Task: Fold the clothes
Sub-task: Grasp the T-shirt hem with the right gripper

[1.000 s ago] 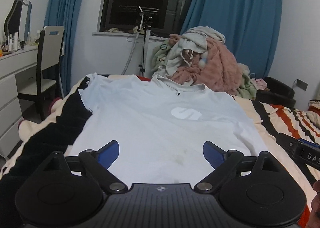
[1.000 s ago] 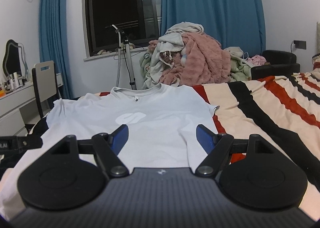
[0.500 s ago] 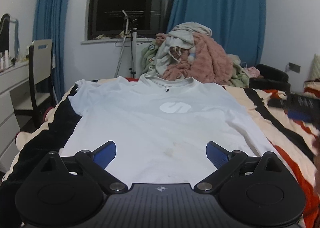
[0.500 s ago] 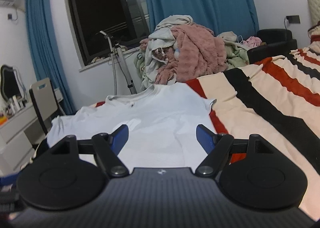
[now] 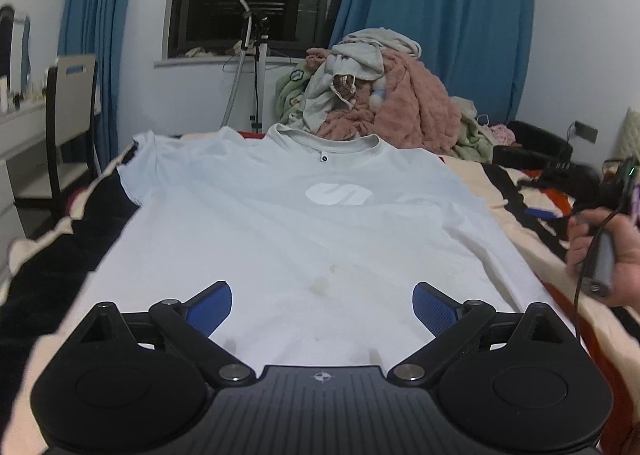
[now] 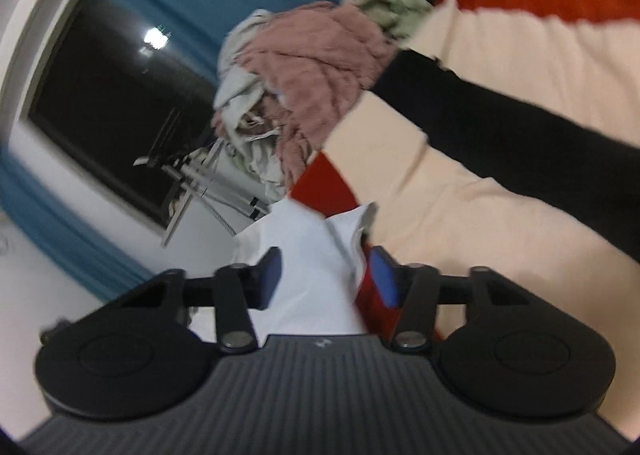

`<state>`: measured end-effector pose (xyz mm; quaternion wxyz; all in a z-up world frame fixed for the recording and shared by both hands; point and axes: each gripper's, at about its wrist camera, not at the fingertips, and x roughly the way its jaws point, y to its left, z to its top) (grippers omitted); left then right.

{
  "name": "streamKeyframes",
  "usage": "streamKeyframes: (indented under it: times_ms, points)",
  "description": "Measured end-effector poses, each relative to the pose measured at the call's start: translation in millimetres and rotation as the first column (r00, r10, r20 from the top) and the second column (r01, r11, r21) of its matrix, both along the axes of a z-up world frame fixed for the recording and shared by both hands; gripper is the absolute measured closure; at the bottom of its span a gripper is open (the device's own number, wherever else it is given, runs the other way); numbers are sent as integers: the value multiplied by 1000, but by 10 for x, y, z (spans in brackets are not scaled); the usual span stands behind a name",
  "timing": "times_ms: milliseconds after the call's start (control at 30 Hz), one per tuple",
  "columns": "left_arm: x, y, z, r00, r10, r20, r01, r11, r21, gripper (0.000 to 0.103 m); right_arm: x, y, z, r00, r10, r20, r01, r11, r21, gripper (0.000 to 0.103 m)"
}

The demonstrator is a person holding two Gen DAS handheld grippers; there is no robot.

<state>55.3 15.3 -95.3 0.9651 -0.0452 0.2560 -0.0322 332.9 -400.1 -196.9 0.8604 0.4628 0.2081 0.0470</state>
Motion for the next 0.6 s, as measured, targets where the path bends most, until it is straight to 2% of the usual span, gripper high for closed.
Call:
streamKeyframes:
  times_ms: [133, 167, 200, 267, 367, 433, 467, 500, 533, 600]
  points:
    - [197, 71, -92, 999, 13, -37, -15, 998, -59, 5, 419, 7, -233, 1000, 21, -18, -22, 1000, -22, 65]
    - [241, 83, -111, 999, 15, -43, -18, 998, -66, 5, 523, 32, -292, 999, 27, -28, -28, 999, -19, 69]
    - [277, 90, -130, 999, 15, -48, -18, 997, -70, 5, 623, 58, -347, 999, 37, -30, -37, 999, -4, 74]
    - [329, 89, -171, 999, 10, -52, -14, 998, -60, 5, 789, 115, -427, 998, 57, -6, -57, 998, 17, 75]
    - [413, 69, -261, 998, 1, -70, -5, 999, -48, 5, 963, 207, -501, 998, 60, -17, -60, 998, -28, 77]
    - [478, 47, -317, 996, -10, -91, 5, 998, -57, 5, 1006, 189, -586, 999, 44, -23, -44, 999, -11, 85]
    - [510, 36, -345, 995, -16, -101, 9, 998, -61, 5, 1014, 172, -601, 999, 34, -22, -35, 999, -6, 92]
    - [536, 26, -364, 994, -19, -109, 12, 998, -66, 5, 1013, 152, -585, 1000, 24, -14, -24, 1000, -6, 95]
    - [551, 22, -374, 993, -21, -113, 13, 997, -70, 5, 1012, 133, -570, 1000, 13, -6, -13, 1000, -6, 96]
    - [568, 17, -388, 993, -22, -116, 13, 997, -75, 5, 1009, 95, -409, 999, -16, 47, 19, 998, -65, 97]
